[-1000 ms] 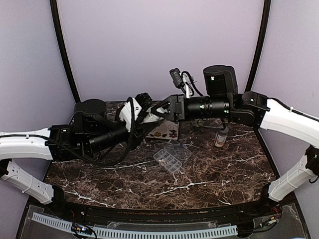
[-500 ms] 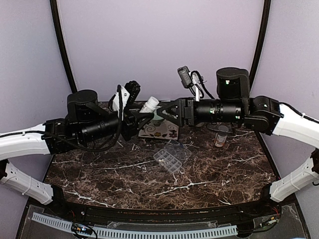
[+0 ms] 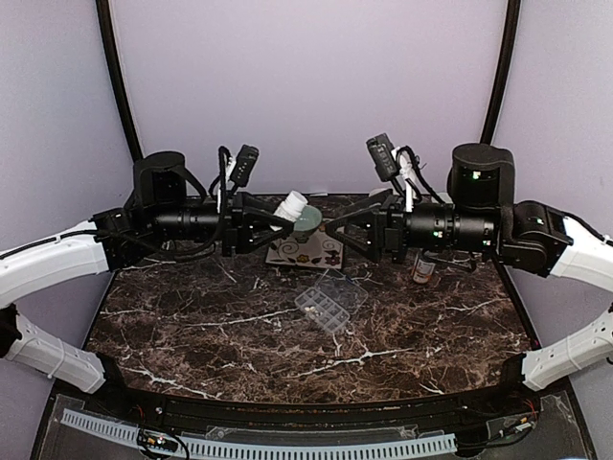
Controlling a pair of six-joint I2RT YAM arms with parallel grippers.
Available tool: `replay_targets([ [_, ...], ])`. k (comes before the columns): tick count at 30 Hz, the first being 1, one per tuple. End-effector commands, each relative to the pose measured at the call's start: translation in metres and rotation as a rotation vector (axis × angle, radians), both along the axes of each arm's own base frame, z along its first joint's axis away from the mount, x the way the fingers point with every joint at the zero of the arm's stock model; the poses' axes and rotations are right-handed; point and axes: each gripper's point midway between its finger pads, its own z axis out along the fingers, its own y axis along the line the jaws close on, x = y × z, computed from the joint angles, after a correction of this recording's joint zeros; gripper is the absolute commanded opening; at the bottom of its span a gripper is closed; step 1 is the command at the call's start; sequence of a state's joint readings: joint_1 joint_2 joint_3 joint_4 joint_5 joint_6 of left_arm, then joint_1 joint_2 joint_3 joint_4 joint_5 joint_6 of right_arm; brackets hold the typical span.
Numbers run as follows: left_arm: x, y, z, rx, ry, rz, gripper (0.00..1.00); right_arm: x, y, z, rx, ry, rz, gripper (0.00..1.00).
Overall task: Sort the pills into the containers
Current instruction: Screw the lid of the pill bottle onto the pill bottle.
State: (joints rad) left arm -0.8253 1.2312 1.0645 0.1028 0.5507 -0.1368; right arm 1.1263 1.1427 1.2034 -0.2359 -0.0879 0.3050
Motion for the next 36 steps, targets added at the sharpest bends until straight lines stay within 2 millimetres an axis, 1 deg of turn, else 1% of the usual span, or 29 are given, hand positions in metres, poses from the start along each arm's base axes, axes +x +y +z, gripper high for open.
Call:
replay_targets([
  [1, -0.051, -0.008, 0.024, -0.089, 0.14, -0.391, 0.0, 0.002, 0.0, 0.013, 0.033, -0.09, -0.004, 0.58],
  [5, -0.062, -0.012, 0.021, -0.083, 0.229, -0.511, 0.0, 0.005, 0.005, 0.011, 0.025, -0.091, 0.002, 0.58],
  [10, -0.066, -0.012, 0.018, -0.077, 0.267, -0.559, 0.0, 0.005, 0.009, 0.013, 0.03, -0.092, 0.01, 0.58],
  [15, -0.068, -0.012, 0.017, -0.074, 0.282, -0.577, 0.0, 0.003, 0.015, 0.011, 0.031, -0.077, 0.038, 0.57],
  [24, -0.067, -0.014, 0.013, -0.065, 0.296, -0.587, 0.0, -0.004, 0.02, 0.018, 0.072, -0.061, 0.087, 0.57],
  [31, -0.067, -0.015, 0.015, -0.069, 0.295, -0.595, 0.0, -0.007, 0.027, 0.015, 0.07, -0.044, 0.114, 0.57],
  [36, -0.067, -0.015, 0.015, -0.068, 0.298, -0.599, 0.0, -0.007, 0.032, 0.014, 0.072, -0.034, 0.129, 0.54],
])
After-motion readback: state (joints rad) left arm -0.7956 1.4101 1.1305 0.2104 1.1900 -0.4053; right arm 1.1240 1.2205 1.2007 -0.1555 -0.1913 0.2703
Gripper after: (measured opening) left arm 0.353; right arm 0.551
